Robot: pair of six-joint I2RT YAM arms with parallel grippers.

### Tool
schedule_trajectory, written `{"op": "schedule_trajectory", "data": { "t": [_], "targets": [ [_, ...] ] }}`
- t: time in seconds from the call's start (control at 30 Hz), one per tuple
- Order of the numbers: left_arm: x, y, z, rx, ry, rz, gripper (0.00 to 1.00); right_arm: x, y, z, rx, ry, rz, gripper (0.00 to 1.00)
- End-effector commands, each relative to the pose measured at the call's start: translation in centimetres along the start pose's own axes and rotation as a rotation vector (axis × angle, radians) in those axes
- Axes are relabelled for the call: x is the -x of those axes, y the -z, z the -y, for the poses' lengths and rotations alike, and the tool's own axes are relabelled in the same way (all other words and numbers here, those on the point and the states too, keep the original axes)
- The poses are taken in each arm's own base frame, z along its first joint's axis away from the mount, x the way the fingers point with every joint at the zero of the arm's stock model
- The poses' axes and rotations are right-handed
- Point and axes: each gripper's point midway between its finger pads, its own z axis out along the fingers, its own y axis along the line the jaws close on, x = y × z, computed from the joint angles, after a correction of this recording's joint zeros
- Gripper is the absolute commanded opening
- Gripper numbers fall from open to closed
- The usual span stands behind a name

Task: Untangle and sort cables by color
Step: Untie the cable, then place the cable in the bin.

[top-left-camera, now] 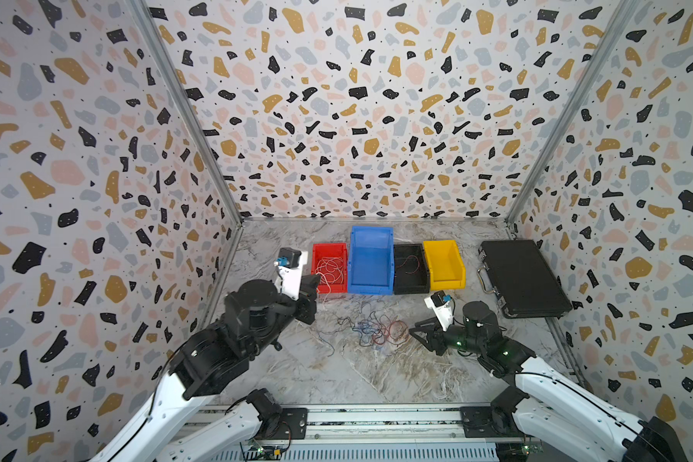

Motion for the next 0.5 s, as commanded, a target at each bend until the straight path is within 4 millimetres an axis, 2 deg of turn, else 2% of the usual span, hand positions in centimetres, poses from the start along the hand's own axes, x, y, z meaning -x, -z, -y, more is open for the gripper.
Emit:
{"op": "schedule_trajectory", "data": {
  "t": [0.0,0.13,0.3,0.37,0.47],
  "targets": [
    [2.4,-0.3,0.6,-0.023,0.039,0.078,0.06,0.1,0.1,0.2,-0.024,0.011,-0.029,0.36],
    [4.4,0.1,-0.8,0.076,-0.003,0.102,0.06,0.4,-0.6,-0.4,0.014,0.009,-0.013,0.38],
    [8.8,1.4,-2.6,0.216,-0.067,0.203,0.06,0.4,-2.0,-0.1,0.003,-0.002,-0.089,0.4],
    [9.9,0.7,-2.9,0.252,-0.105,0.218,0.06,0.5,-1.9,0.0,-0.012,-0.008,-0.083,0.4],
    [10.6,-1.4,-2.0,0.234,-0.135,0.214,0.06,0.5,-1.1,-0.1,-0.026,0.0,-0.067,0.4]
  ]
}}
